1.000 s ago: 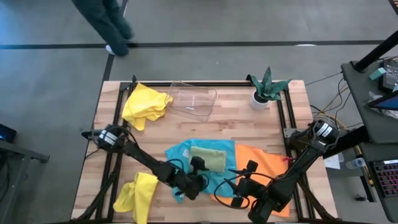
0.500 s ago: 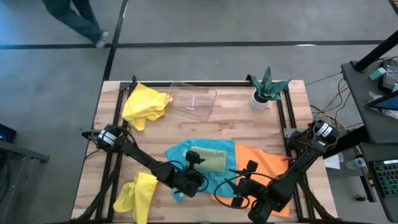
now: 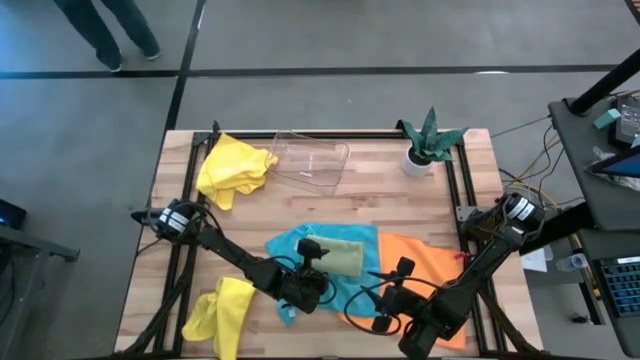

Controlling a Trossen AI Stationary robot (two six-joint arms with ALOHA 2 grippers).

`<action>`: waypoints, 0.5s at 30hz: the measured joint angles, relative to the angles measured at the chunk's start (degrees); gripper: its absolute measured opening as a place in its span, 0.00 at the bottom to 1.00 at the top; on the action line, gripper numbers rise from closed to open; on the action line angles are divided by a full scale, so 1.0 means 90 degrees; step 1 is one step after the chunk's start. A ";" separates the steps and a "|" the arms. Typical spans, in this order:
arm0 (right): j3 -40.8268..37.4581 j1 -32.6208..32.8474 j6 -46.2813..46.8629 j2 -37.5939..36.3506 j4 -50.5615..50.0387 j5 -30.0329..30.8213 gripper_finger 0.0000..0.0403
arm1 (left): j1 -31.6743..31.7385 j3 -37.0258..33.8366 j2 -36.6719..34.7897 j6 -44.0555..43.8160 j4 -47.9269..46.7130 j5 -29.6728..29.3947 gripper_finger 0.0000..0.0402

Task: Fold microfiber towels
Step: Put the green folded towel into the transparent bin

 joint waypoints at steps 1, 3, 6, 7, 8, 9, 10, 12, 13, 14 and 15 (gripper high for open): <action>-0.0002 0.0000 0.0000 0.0000 0.0002 0.0001 0.44 | 0.0000 0.0000 0.0000 0.0001 -0.0005 0.0046 0.85; -0.0004 0.0000 0.0027 0.0000 0.0004 0.0000 0.44 | 0.0005 0.0000 0.0000 0.0001 0.0004 0.0212 0.85; -0.0013 0.0000 0.0054 0.0000 0.0004 -0.0111 0.44 | 0.0005 0.0000 -0.0001 -0.0008 0.0005 0.0233 0.85; -0.0016 0.0002 0.0068 0.0000 0.0003 -0.0129 0.44 | 0.0011 0.0000 -0.0002 -0.0017 0.0007 0.0230 0.85; -0.0016 0.0000 0.0090 0.0000 0.0005 -0.0151 0.44 | 0.0017 -0.0002 0.0000 -0.0017 0.0009 0.0194 0.85; -0.0016 0.0000 0.0097 0.0000 0.0006 -0.0165 0.44 | 0.0020 -0.0005 0.0000 -0.0017 0.0010 0.0093 0.85; -0.0016 0.0000 0.0097 0.0000 0.0006 -0.0168 0.44 | 0.0022 -0.0010 0.0000 -0.0015 0.0009 -0.0021 0.85; -0.0016 0.0000 0.0097 0.0000 0.0006 -0.0168 0.44 | 0.0022 -0.0017 0.0000 -0.0013 0.0010 -0.0234 0.85; -0.0016 0.0000 0.0097 0.0000 0.0006 -0.0168 0.44 | 0.0022 -0.0017 0.0000 -0.0013 0.0011 -0.0323 0.85; -0.0016 0.0000 0.0097 0.0000 0.0006 -0.0168 0.44 | 0.0022 -0.0022 0.0000 -0.0012 0.0010 -0.0395 0.85; -0.0016 0.0000 0.0097 0.0000 0.0006 -0.0168 0.44 | 0.0022 -0.0027 0.0000 -0.0012 0.0009 -0.0402 0.85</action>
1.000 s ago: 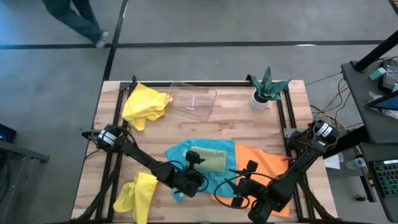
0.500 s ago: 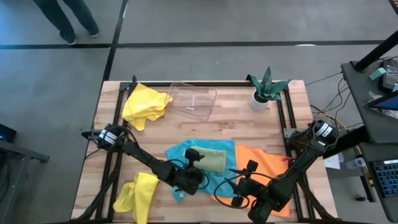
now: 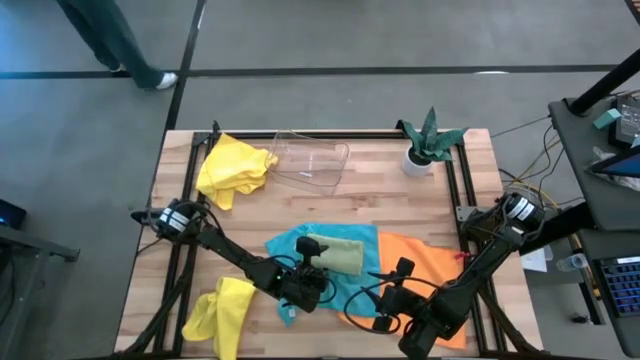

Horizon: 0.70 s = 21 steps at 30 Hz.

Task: Fold microfiber towels
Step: Put the green folded towel into the transparent bin

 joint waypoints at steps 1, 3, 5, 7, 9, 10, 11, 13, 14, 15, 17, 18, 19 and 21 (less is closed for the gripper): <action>0.0000 0.0000 0.0000 0.0000 0.0000 0.0000 0.44 | -0.0001 -0.0001 0.0000 0.0000 -0.0002 0.0021 0.85; 0.0000 0.0000 0.0009 0.0000 0.0000 0.0000 0.44 | -0.0002 -0.0002 0.0000 0.0019 -0.0002 0.0255 0.85; 0.0000 0.0000 0.0015 0.0000 0.0004 0.0000 0.44 | -0.0023 -0.0002 0.0000 0.0019 0.0014 0.0534 0.85; 0.0000 0.0000 0.0048 0.0000 0.0008 0.0000 0.44 | -0.0036 -0.0007 0.0000 0.0019 0.0017 0.0583 0.85; 0.0000 0.0000 0.0061 0.0000 0.0010 0.0000 0.44 | -0.0041 -0.0026 0.0000 0.0018 0.0030 0.0585 0.85; 0.0000 0.0000 0.0061 0.0000 0.0009 0.0000 0.44 | -0.0041 -0.0049 0.0000 0.0014 0.0032 0.0591 0.85; 0.0000 0.0000 0.0063 0.0000 0.0010 0.0000 0.44 | -0.0036 -0.0075 0.0000 0.0015 0.0030 0.0589 0.85; 0.0000 0.0000 0.0067 0.0000 0.0010 0.0000 0.44 | -0.0015 -0.0114 0.0000 0.0012 0.0032 0.0507 0.85; 0.0000 0.0000 0.0066 0.0000 0.0007 0.0000 0.44 | -0.0010 -0.0138 0.0000 0.0007 0.0037 0.0430 0.85; 0.0000 0.0000 0.0066 0.0000 0.0007 0.0000 0.44 | -0.0005 -0.0158 0.0000 0.0002 0.0036 0.0316 0.85; 0.0000 0.0000 0.0063 0.0000 0.0005 0.0000 0.44 | -0.0005 -0.0177 0.0000 -0.0013 0.0027 0.0118 0.85; 0.0000 0.0000 0.0061 0.0000 0.0005 0.0000 0.44 | -0.0005 -0.0177 0.0000 -0.0031 0.0031 0.0033 0.85; 0.0000 0.0000 0.0061 0.0000 0.0003 0.0002 0.44 | -0.0005 -0.0168 0.0000 -0.0056 0.0032 0.0002 0.85; 0.0000 0.0000 0.0058 0.0000 0.0000 0.0002 0.44 | -0.0005 -0.0153 0.0000 -0.0100 0.0037 0.0000 0.85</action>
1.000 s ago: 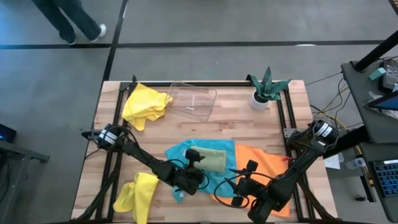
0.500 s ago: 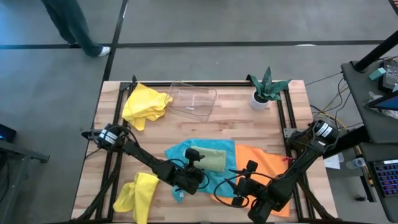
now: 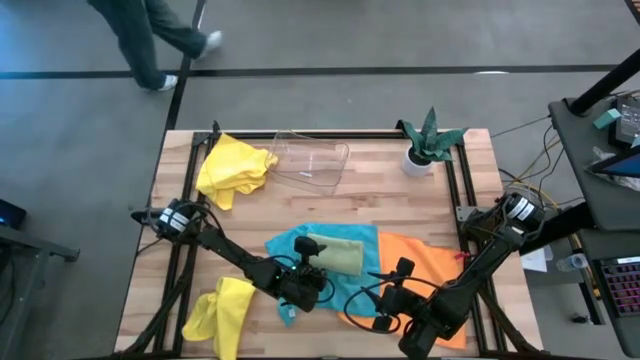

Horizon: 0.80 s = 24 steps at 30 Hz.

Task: Fold microfiber towels
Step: Put the green folded towel into the transparent bin

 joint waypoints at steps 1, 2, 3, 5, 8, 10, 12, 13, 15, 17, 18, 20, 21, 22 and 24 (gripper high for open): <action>0.0000 0.0000 -0.0001 0.0000 -0.0002 0.0001 0.44 | 0.0000 0.0000 0.0000 -0.0001 -0.0005 -0.0002 0.85; 0.0000 0.0000 -0.0004 0.0000 -0.0002 0.0000 0.44 | 0.0000 0.0000 0.0000 -0.0003 -0.0001 -0.0002 0.85; 0.0000 0.0000 -0.0007 0.0000 -0.0004 0.0001 0.44 | 0.0000 -0.0012 0.0000 -0.0007 -0.0001 -0.0002 0.85; 0.0000 0.0000 -0.0011 0.0000 -0.0004 0.0001 0.44 | 0.0000 -0.0027 0.0000 -0.0008 -0.0007 0.0149 0.85; 0.0000 0.0000 -0.0017 0.0000 -0.0005 0.0001 0.44 | 0.0000 -0.0027 0.0000 -0.0015 -0.0003 0.0535 0.85; 0.0000 0.0000 -0.0017 0.0000 -0.0005 0.0001 0.44 | 0.0000 -0.0027 0.0000 -0.0019 -0.0001 0.0531 0.85; 0.0000 0.0000 -0.0017 0.0000 -0.0005 0.0001 0.44 | 0.0003 -0.0027 0.0000 -0.0030 -0.0001 0.0527 0.85; 0.0000 0.0000 -0.0016 0.0000 -0.0005 0.0001 0.44 | 0.0007 -0.0027 0.0000 -0.0041 -0.0001 0.0527 0.85; 0.0000 0.0000 -0.0010 0.0000 -0.0005 0.0001 0.44 | 0.0024 -0.0027 0.0000 -0.0046 -0.0001 0.0495 0.85; 0.0000 0.0000 -0.0010 0.0000 -0.0005 0.0001 0.44 | 0.0036 -0.0036 0.0000 -0.0051 0.0000 0.0323 0.85; 0.0000 0.0000 -0.0010 0.0000 -0.0005 0.0001 0.44 | 0.0040 -0.0039 0.0000 -0.0051 -0.0003 0.0219 0.85; 0.0000 0.0000 -0.0010 0.0000 -0.0005 0.0001 0.44 | 0.0041 -0.0039 0.0000 -0.0051 0.0002 0.0055 0.85; 0.0000 0.0000 -0.0011 0.0000 -0.0005 0.0002 0.44 | 0.0041 -0.0039 0.0000 -0.0051 -0.0001 0.0015 0.85; 0.0000 0.0000 -0.0013 0.0000 -0.0005 0.0003 0.44 | 0.0046 -0.0039 0.0000 -0.0051 -0.0001 0.0008 0.85; 0.0000 0.0000 -0.0015 0.0000 -0.0005 0.0003 0.44 | 0.0061 -0.0064 0.0000 -0.0051 -0.0001 0.0011 0.85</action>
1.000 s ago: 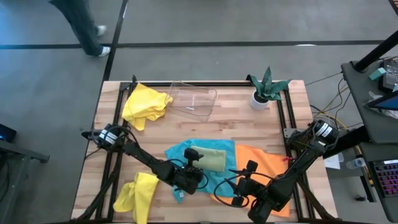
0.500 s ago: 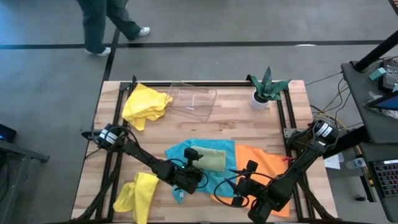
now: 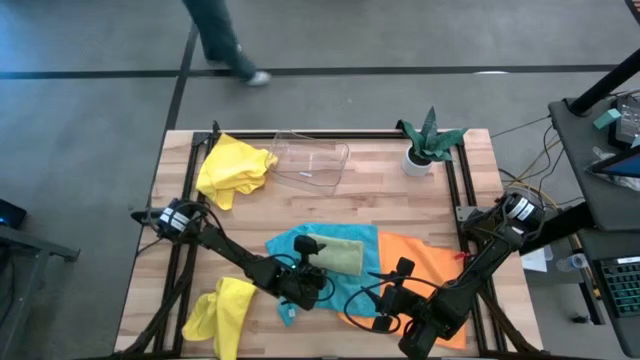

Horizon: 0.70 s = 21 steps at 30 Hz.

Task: Fold microfiber towels
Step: Put the green folded towel into the transparent bin

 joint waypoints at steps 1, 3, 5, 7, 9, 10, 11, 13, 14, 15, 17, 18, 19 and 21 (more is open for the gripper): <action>0.0000 0.0000 0.0000 0.0000 0.0000 0.0000 0.44 | 0.0000 -0.0015 0.0000 -0.0001 -0.0001 0.0046 0.85; 0.0000 0.0000 0.0000 0.0000 -0.0001 0.0000 0.44 | 0.0002 -0.0026 0.0000 0.0003 -0.0002 0.0269 0.85; 0.0000 -0.0002 -0.0002 0.0000 -0.0002 0.0000 0.44 | -0.0007 -0.0026 0.0000 0.0005 0.0010 0.0414 0.85; -0.0009 -0.0015 0.0000 0.0000 0.0000 0.0015 0.44 | -0.0015 -0.0026 0.0000 0.0004 0.0015 0.0492 0.85; -0.0027 -0.0040 0.0019 0.0000 -0.0001 0.0037 0.44 | -0.0017 -0.0048 0.0000 0.0002 0.0028 0.0521 0.85; -0.0033 -0.0047 0.0019 0.0000 0.0001 0.0039 0.44 | -0.0016 -0.0055 0.0000 0.0000 0.0027 0.0527 0.85; -0.0039 -0.0063 0.0019 0.0000 0.0007 0.0041 0.44 | -0.0015 -0.0061 0.0000 0.0000 0.0026 0.0530 0.85; -0.0073 -0.0080 0.0019 0.0000 0.0022 0.0041 0.44 | -0.0015 -0.0065 0.0000 0.0000 0.0027 0.0536 0.85; -0.0095 -0.0080 0.0020 0.0000 0.0025 0.0041 0.44 | -0.0015 -0.0065 0.0000 0.0000 0.0029 0.0536 0.85; -0.0119 -0.0083 0.0018 0.0000 0.0023 0.0039 0.44 | -0.0015 -0.0065 0.0000 0.0000 0.0029 0.0533 0.85; -0.0167 -0.0085 0.0022 0.0000 0.0028 0.0036 0.44 | -0.0004 -0.0065 0.0000 0.0000 0.0027 0.0514 0.85; -0.0190 -0.0089 0.0022 0.0000 0.0032 0.0037 0.44 | 0.0011 -0.0065 0.0000 0.0000 0.0027 0.0514 0.85; -0.0211 -0.0098 0.0022 0.0000 0.0038 0.0029 0.44 | 0.0023 -0.0065 0.0000 -0.0002 0.0027 0.0513 0.85; -0.0243 -0.0115 0.0049 0.0000 0.0046 -0.0005 0.44 | 0.0040 -0.0068 0.0000 -0.0005 0.0023 0.0511 0.85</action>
